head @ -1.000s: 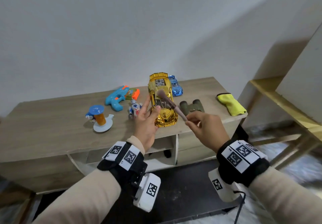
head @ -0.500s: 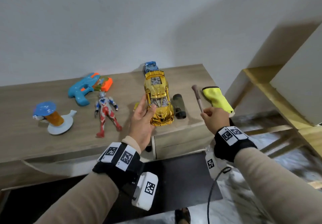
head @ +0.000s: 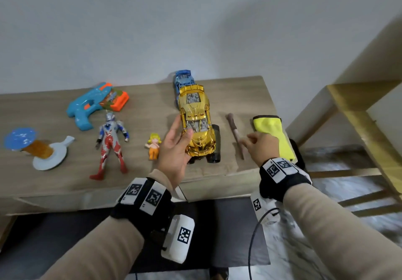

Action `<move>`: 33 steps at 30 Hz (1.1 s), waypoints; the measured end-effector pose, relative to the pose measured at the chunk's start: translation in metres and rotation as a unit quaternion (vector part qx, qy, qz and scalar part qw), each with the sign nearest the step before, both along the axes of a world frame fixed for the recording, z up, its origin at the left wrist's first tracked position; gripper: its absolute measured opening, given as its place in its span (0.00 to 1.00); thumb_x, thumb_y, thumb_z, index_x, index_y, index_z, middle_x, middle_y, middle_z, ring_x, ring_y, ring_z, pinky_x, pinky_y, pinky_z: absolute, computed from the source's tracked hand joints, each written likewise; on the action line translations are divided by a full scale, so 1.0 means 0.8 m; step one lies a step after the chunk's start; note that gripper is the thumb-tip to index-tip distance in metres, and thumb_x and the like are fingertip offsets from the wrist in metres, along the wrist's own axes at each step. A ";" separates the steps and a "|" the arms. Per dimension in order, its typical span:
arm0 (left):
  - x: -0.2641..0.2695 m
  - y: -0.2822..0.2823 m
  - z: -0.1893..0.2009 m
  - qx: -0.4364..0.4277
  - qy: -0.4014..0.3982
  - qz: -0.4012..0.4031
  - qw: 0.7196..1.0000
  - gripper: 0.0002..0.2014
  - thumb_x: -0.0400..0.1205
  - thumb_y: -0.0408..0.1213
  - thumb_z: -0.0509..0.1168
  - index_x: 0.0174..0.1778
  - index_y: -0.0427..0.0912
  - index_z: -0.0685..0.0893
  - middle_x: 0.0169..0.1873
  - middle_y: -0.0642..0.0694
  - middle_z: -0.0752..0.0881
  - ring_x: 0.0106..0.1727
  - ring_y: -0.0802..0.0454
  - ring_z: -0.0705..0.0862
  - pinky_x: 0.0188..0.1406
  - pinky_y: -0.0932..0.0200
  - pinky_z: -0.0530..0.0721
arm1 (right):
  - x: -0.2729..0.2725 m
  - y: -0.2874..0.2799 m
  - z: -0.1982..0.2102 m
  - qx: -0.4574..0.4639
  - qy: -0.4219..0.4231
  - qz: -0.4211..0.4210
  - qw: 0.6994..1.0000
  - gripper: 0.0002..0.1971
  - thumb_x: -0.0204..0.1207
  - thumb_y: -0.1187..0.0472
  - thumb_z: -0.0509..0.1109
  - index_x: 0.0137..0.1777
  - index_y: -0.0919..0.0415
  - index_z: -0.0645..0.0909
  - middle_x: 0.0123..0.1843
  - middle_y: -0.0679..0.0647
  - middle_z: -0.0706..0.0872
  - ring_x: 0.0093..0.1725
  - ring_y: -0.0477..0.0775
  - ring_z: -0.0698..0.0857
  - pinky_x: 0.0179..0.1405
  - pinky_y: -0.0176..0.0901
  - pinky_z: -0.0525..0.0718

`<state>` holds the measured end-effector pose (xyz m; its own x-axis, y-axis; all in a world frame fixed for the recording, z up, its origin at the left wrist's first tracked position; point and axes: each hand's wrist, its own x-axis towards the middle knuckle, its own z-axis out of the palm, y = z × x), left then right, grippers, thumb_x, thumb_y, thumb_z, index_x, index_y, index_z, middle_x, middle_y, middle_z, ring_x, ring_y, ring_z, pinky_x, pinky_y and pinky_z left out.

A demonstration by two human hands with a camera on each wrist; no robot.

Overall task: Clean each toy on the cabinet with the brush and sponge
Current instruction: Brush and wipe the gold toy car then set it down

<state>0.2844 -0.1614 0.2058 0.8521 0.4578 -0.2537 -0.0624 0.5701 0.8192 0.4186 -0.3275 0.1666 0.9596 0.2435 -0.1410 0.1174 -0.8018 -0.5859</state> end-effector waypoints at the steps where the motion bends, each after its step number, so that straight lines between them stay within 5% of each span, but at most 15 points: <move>1: 0.003 -0.001 -0.001 0.003 -0.001 0.000 1.000 0.22 0.83 0.28 0.59 0.69 0.57 0.73 0.62 0.46 0.86 0.61 0.49 0.86 0.44 0.54 0.88 | 0.007 -0.005 0.001 0.007 -0.032 -0.010 0.999 0.16 0.74 0.55 0.72 0.57 0.64 0.84 0.53 0.61 0.88 0.54 0.62 0.83 0.50 0.39 0.71; 4: 0.013 -0.004 -0.003 0.007 0.001 -0.001 1.000 0.24 0.83 0.28 0.59 0.72 0.54 0.71 0.61 0.47 0.87 0.62 0.49 0.86 0.46 0.55 0.88 | 0.026 -0.024 0.003 -0.017 -0.139 -0.026 0.990 0.17 0.72 0.57 0.72 0.60 0.62 0.83 0.60 0.62 0.82 0.60 0.66 0.75 0.58 0.48 0.69; 7: 0.017 -0.007 -0.005 0.005 0.002 -0.012 1.000 0.26 0.82 0.29 0.60 0.75 0.52 0.69 0.62 0.44 0.86 0.64 0.47 0.85 0.54 0.49 0.88 | 0.037 -0.043 -0.003 -0.087 -0.109 0.005 0.990 0.23 0.70 0.57 0.73 0.67 0.54 0.79 0.71 0.58 0.74 0.64 0.68 0.71 0.61 0.55 0.71; 13: 0.015 -0.003 0.000 0.010 0.004 -0.031 0.999 0.29 0.81 0.31 0.62 0.78 0.52 0.66 0.65 0.44 0.85 0.66 0.46 0.83 0.56 0.48 0.87 | 0.042 -0.055 -0.004 -0.032 -0.040 0.048 0.998 0.22 0.72 0.65 0.64 0.66 0.55 0.80 0.72 0.62 0.75 0.67 0.66 0.76 0.66 0.42 0.66; 19: -0.004 0.019 0.014 0.020 -0.010 -0.061 0.998 0.28 0.81 0.33 0.61 0.79 0.51 0.67 0.70 0.43 0.81 0.68 0.44 0.82 0.60 0.44 0.85 | 0.007 0.014 0.114 0.161 -0.148 0.132 0.967 0.23 0.76 0.69 0.65 0.69 0.49 0.77 0.70 0.55 0.79 0.67 0.54 0.77 0.63 0.29 0.65; 24: -0.040 0.053 0.040 -0.001 -0.047 -0.079 0.996 0.27 0.79 0.34 0.62 0.76 0.48 0.70 0.62 0.42 0.87 0.61 0.45 0.86 0.54 0.45 0.88 | -0.061 0.072 0.162 0.179 -0.148 0.281 0.931 0.22 0.78 0.68 0.64 0.69 0.45 0.76 0.72 0.55 0.77 0.70 0.53 0.76 0.72 0.46 0.71; 27: -0.072 0.091 0.051 -0.006 -0.056 -0.058 0.997 0.28 0.78 0.34 0.62 0.76 0.46 0.70 0.59 0.43 0.88 0.57 0.47 0.88 0.56 0.42 0.86 | -0.106 0.078 0.161 0.120 -0.080 0.353 0.924 0.24 0.76 0.70 0.65 0.62 0.38 0.80 0.71 0.50 0.79 0.70 0.50 0.77 0.75 0.51 0.69; 29: -0.097 0.117 0.055 0.013 -0.053 -0.052 0.997 0.28 0.77 0.33 0.62 0.76 0.48 0.71 0.60 0.44 0.88 0.58 0.46 0.87 0.58 0.42 0.85 | -0.131 0.081 0.183 0.106 -0.047 0.379 0.918 0.24 0.75 0.73 0.64 0.58 0.41 0.84 0.67 0.46 0.81 0.68 0.47 0.78 0.74 0.36 0.68; 31: -0.120 0.133 0.058 0.039 -0.056 -0.075 0.995 0.29 0.79 0.31 0.62 0.77 0.51 0.68 0.64 0.46 0.86 0.63 0.44 0.85 0.60 0.40 0.84 | -0.145 0.094 0.211 0.129 -0.085 0.336 0.929 0.21 0.76 0.75 0.63 0.59 0.49 0.84 0.64 0.45 0.81 0.64 0.45 0.78 0.59 0.11 0.62; 33: -0.141 0.140 0.062 0.075 -0.059 -0.094 0.991 0.30 0.81 0.29 0.62 0.77 0.54 0.67 0.63 0.54 0.86 0.65 0.47 0.84 0.62 0.42 0.83 | -0.157 0.119 0.228 0.114 -0.192 0.273 0.936 0.20 0.77 0.71 0.62 0.63 0.49 0.82 0.64 0.45 0.78 0.63 0.43 0.76 0.55 0.10 0.61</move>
<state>0.1714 -0.0495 0.2552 0.9455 0.3136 -0.0875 -0.0681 0.4534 0.8887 0.2932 -0.2326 0.3488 0.6523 0.6945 0.3038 0.7100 -0.4193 -0.5658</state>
